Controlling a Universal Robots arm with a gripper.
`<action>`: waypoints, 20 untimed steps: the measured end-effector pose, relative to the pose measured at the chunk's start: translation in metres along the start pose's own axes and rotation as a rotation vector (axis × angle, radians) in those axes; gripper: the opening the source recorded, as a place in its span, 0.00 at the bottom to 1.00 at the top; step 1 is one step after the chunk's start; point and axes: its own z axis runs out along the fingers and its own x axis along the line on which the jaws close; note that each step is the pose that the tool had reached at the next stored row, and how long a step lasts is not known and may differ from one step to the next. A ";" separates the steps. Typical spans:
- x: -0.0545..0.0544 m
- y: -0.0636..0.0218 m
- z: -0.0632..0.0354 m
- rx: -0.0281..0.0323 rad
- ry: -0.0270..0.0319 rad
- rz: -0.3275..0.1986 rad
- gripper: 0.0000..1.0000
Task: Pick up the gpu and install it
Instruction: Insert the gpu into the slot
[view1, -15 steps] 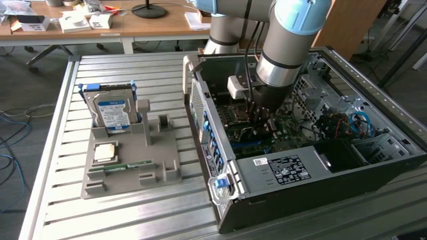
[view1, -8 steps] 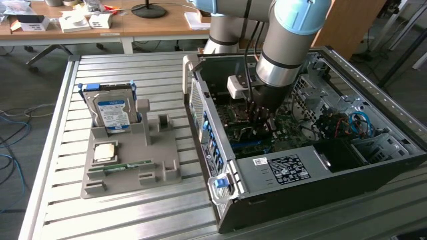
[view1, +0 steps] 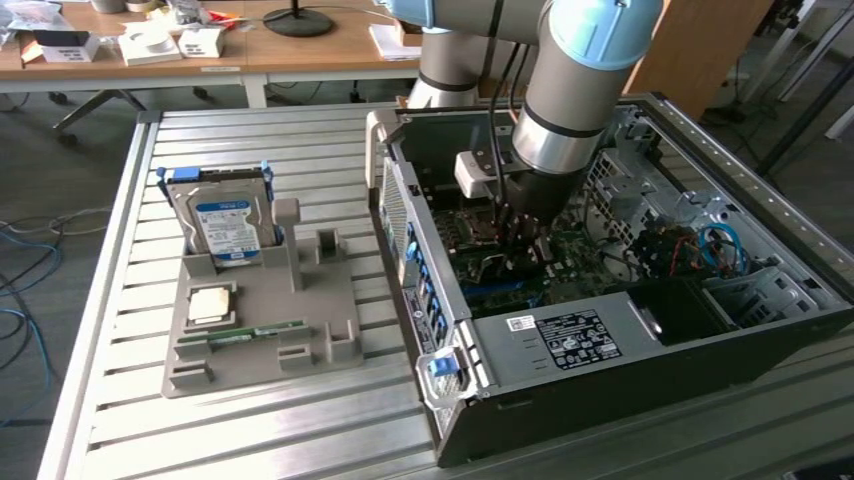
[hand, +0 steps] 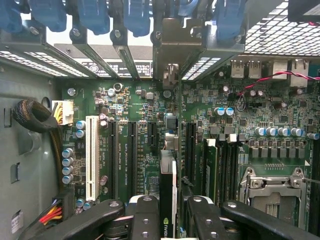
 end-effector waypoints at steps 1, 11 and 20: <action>0.000 0.0000 0.0000 0.0000 0.0000 0.001 0.26; 0.000 0.0001 0.0000 -0.0001 -0.0001 0.001 0.27; 0.000 0.0001 -0.0066 0.0000 -0.0001 0.001 0.34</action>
